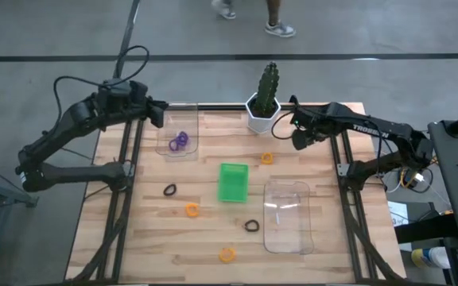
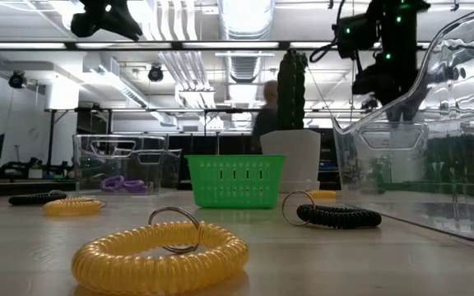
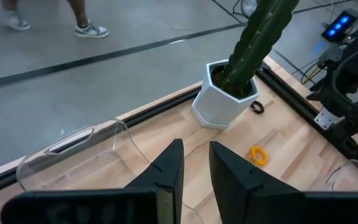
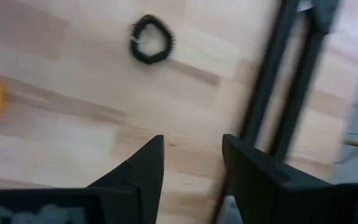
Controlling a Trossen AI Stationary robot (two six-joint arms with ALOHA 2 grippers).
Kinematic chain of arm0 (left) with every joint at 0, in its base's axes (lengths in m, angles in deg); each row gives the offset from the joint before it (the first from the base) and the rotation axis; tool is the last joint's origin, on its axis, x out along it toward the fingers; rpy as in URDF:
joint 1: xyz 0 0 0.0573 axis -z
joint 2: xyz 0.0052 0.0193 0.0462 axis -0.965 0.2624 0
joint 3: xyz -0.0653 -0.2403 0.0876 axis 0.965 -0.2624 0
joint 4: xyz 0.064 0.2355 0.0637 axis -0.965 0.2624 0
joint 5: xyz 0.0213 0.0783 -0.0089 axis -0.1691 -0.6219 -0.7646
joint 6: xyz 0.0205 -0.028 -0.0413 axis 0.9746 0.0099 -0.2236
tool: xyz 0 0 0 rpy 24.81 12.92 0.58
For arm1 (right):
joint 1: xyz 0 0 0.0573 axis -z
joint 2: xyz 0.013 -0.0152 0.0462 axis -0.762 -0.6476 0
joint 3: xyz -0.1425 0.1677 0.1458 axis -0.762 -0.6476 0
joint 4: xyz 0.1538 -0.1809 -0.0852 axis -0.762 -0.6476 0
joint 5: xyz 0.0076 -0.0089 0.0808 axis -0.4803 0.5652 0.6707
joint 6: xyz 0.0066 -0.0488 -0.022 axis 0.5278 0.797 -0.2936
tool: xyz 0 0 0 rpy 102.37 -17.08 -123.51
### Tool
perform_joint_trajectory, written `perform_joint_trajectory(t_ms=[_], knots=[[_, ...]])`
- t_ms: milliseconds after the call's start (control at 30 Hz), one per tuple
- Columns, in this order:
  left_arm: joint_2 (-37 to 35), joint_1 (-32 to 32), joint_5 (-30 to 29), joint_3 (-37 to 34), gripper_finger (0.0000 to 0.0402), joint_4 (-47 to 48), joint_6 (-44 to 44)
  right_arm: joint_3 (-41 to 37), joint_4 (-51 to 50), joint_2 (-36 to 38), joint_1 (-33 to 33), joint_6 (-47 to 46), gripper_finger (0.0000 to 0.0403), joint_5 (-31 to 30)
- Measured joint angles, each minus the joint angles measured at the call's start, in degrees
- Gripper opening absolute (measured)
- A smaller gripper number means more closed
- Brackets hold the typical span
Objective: Sort spring keychains
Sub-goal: Put the top black spring keychain into the bottom transparent bin
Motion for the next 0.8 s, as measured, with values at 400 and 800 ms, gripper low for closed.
perform_joint_trajectory(t_ms=[400,800], knots=[[3.5,0.0,0.0,0.0,0.0069,-0.2,0.0,-9.7,17.0,-1.3,6.9,-1.8,0.0196,2.3],[4.8,0.0,0.0,0.0,0.0069,-0.2,0.3,-11.2,23.3,-6.6,13.0,-2.0,0.0196,4.6]])
